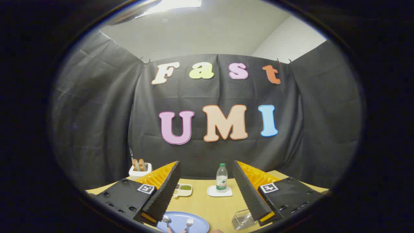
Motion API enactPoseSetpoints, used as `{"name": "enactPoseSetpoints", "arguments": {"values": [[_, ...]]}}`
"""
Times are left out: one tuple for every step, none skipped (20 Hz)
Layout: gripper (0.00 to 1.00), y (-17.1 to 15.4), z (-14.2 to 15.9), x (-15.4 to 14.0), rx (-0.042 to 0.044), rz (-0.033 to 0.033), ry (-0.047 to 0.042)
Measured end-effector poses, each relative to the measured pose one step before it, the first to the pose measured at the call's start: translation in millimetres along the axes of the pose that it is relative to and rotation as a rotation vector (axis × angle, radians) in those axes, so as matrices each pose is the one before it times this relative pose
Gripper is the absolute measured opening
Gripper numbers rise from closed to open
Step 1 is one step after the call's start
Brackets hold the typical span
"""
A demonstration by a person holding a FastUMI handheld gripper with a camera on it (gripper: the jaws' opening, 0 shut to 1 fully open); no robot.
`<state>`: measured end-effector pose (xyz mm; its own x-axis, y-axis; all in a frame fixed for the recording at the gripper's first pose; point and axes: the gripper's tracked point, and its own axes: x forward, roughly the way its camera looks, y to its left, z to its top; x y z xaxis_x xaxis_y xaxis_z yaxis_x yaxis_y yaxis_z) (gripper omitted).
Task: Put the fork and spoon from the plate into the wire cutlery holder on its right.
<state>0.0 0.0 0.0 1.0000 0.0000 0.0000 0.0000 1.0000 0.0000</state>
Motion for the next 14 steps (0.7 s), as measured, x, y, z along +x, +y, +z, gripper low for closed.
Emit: {"name": "enactPoseSetpoints", "arguments": {"values": [[1.00, 0.05, 0.64, -0.74, -0.00028, -0.00362, 0.00075], [1.00, -0.08, 0.26, -0.19, 0.00030, -0.00233, 0.00040], [1.00, 0.73, 0.91, -1.18, -0.00009, -0.00007, -0.00127], [1.00, 1.73, 1.42, -0.61, -0.00136, 0.00188, -0.00280], [1.00, 1.24, 1.31, 0.28, -0.00359, 0.00005, -0.00336], [1.00, 0.80, 0.70, -1.24, -0.00255, 0.00281, -0.00302], [1.00, 1.70, 1.07, 0.07, 0.00036, 0.00368, -0.00122], [1.00, 1.30, 0.07, -0.43, 0.00003, 0.00280, -0.00121], [1.00, 0.93, 1.43, -0.65, 0.00104, 0.00296, -0.00195], [1.00, 1.34, 0.48, -0.10, 0.00021, 0.00358, -0.00144], [1.00, 0.24, 0.11, 0.53, -0.00208, 0.00132, 0.00190], [1.00, 0.42, -1.04, -0.97, -0.00150, 0.00298, 0.00325], [1.00, 1.46, 0.27, -0.23, -0.00109, 0.00383, -0.00039], [1.00, 0.04, 0.70, -0.59, -0.00293, 0.00074, 0.00010]]}}
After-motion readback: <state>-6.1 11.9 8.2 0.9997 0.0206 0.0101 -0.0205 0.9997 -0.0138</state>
